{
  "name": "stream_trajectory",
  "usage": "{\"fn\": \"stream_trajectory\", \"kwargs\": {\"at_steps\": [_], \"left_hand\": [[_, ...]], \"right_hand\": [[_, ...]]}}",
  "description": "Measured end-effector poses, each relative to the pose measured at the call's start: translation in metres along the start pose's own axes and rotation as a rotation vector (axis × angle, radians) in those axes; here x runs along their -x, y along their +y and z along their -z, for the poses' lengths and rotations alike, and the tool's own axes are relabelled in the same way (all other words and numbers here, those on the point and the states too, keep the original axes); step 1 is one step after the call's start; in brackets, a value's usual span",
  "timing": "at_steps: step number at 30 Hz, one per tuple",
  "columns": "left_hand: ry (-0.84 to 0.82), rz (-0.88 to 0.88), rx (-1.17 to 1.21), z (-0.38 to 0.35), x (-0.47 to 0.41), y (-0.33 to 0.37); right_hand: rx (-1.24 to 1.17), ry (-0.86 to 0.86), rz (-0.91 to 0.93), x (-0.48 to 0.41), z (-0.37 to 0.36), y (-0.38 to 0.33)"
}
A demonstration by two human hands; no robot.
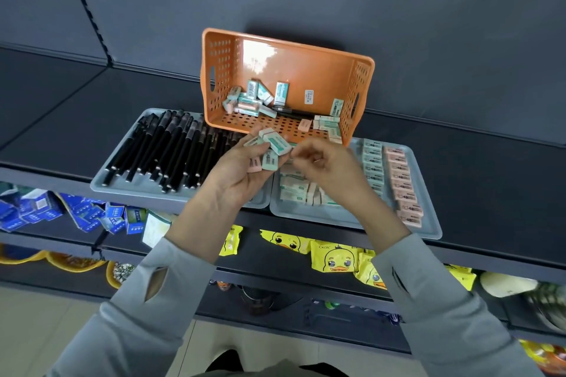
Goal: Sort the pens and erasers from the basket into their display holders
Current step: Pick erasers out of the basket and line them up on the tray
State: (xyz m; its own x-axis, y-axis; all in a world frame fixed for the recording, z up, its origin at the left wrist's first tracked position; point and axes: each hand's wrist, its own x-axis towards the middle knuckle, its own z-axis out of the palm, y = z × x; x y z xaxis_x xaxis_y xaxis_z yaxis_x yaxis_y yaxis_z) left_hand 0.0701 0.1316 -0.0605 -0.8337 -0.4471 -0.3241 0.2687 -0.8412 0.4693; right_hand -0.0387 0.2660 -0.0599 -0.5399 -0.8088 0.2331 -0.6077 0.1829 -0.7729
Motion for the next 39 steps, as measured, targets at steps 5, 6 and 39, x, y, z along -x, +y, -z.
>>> {"fn": "stream_trajectory", "kwargs": {"at_steps": [5,6,39], "left_hand": [[-0.006,0.024,-0.167,-0.014,-0.004,-0.011],[0.014,0.028,-0.182,-0.017,-0.006,-0.013],[0.009,0.009,-0.094,-0.030,0.002,-0.047]], "right_hand": [[-0.057,-0.007,-0.116,-0.014,0.014,-0.012],[-0.014,-0.023,-0.115,-0.016,0.016,-0.012],[-0.111,0.064,-0.265,0.022,0.016,-0.007]]}}
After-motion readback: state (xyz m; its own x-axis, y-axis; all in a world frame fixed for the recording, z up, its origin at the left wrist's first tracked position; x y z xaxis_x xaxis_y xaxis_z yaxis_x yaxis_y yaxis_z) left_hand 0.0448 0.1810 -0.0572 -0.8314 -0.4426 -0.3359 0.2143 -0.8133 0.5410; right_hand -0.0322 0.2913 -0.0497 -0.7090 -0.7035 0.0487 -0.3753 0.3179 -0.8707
